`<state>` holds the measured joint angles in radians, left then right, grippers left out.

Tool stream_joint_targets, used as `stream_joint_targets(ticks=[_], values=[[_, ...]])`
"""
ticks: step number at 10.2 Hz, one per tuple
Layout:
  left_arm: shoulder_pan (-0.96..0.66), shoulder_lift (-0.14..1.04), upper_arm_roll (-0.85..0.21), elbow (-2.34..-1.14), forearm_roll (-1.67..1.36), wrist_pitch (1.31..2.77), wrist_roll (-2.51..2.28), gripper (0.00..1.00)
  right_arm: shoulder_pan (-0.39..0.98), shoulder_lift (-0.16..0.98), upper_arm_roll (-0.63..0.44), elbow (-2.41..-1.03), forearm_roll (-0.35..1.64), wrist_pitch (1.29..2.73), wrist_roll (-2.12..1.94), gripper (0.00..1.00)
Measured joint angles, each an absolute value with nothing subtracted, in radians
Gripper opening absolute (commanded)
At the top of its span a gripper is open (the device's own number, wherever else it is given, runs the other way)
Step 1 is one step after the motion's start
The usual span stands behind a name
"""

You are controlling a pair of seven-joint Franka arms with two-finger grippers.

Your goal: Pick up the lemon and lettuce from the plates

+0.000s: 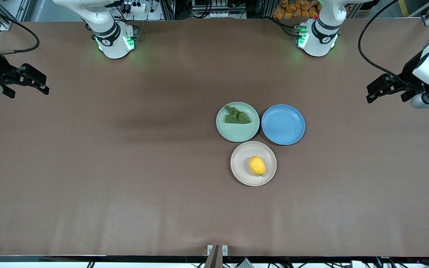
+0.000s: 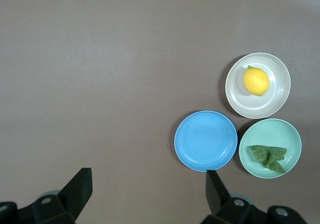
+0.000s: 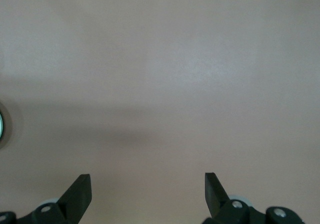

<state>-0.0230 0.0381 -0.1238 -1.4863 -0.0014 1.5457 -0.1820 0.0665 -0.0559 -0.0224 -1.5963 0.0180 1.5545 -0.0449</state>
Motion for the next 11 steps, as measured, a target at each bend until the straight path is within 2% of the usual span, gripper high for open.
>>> stream_joint_targets(ticks=[5,8,11], values=[[-0.023,0.045,-0.123,-1.490,-0.001,1.538,-0.182,1.00,0.068,-0.057,-0.017,-1.596,0.018,1.552,-0.045,1.00],[-0.028,0.149,-0.124,-1.492,-0.001,1.566,-0.176,1.00,0.072,-0.057,0.028,-1.597,0.023,1.552,0.002,1.00],[-0.036,0.260,-0.131,-1.488,-0.003,1.694,-0.176,1.00,0.141,-0.031,0.135,-1.614,0.024,1.625,0.275,1.00]])
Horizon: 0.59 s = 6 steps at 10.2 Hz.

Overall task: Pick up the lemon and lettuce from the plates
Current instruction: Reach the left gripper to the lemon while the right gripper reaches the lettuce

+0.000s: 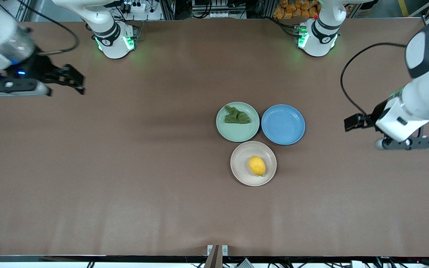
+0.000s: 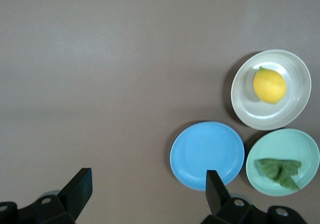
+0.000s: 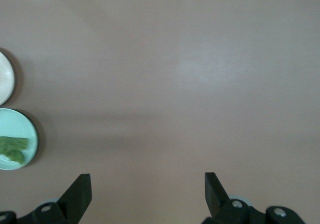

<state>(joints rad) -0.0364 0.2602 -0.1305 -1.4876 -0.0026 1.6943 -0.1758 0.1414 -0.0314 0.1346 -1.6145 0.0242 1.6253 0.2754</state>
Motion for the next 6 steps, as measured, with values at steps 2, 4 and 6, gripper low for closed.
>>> stream_joint_targets(ticks=[2,4,6], values=[[-0.037,0.329,-0.132,-1.486,-0.055,1.770,-0.176,1.00,0.155,0.018,0.228,-1.621,0.024,1.695,0.452,1.00],[-0.039,0.414,-0.133,-1.484,-0.150,1.881,-0.176,1.00,0.165,0.062,0.307,-1.622,0.024,1.754,0.629,1.00],[-0.050,0.488,-0.135,-1.481,-0.222,1.974,-0.176,1.00,0.186,0.123,0.340,-1.626,0.025,1.823,0.741,1.00]])
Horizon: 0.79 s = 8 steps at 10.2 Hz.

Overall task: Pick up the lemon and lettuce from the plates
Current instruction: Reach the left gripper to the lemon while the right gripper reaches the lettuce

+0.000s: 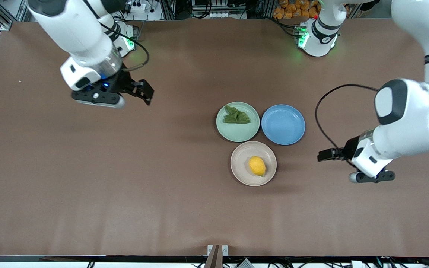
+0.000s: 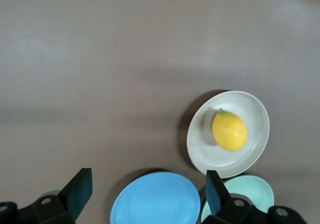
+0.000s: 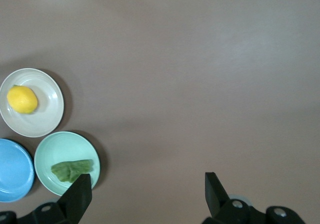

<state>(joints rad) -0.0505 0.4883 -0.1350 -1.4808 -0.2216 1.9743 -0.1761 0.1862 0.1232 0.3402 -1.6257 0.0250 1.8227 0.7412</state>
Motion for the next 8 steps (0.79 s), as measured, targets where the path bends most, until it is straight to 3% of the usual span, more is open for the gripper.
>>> stream_joint_targets(ticks=[4,8], values=[[-0.183,0.637,-0.137,-1.476,-0.242,2.205,-0.303,1.00,0.285,0.317,0.409,-1.638,-0.007,2.074,0.969,1.00],[-0.240,0.697,-0.137,-1.471,-0.243,2.232,-0.449,1.00,0.462,0.517,0.414,-1.628,-0.246,2.260,1.339,1.00]])
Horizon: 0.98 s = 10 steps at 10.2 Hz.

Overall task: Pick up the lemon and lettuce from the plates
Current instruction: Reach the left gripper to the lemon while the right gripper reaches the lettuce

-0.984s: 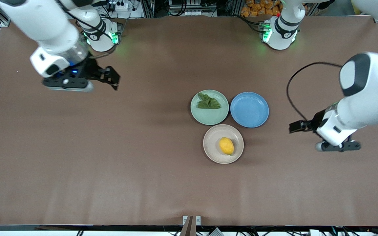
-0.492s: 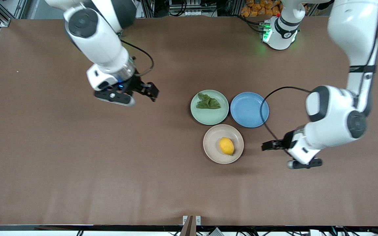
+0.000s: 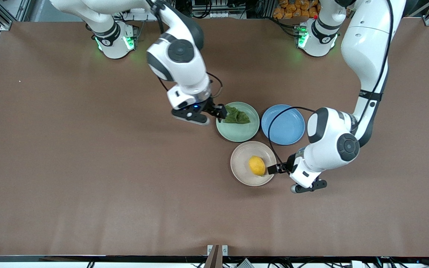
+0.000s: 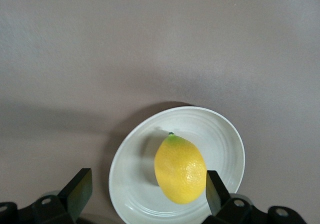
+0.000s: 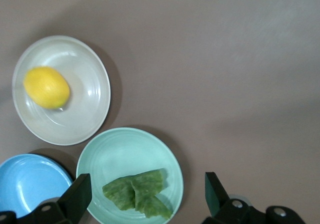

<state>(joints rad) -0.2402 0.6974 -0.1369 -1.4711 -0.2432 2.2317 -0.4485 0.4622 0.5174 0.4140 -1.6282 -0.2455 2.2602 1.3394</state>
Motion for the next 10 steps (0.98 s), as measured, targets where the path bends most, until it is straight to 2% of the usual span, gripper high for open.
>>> stream_joint_targets(ticks=[5,10], values=[[-0.264,0.738,-0.137,-1.468,-0.270,2.239,-0.517,1.00,0.607,0.692,0.415,-1.603,-0.465,2.322,1.685,1.00],[-0.295,0.789,-0.139,-1.467,-0.270,2.262,-0.517,1.00,0.657,0.799,0.414,-1.521,-0.612,2.358,1.749,0.97]])
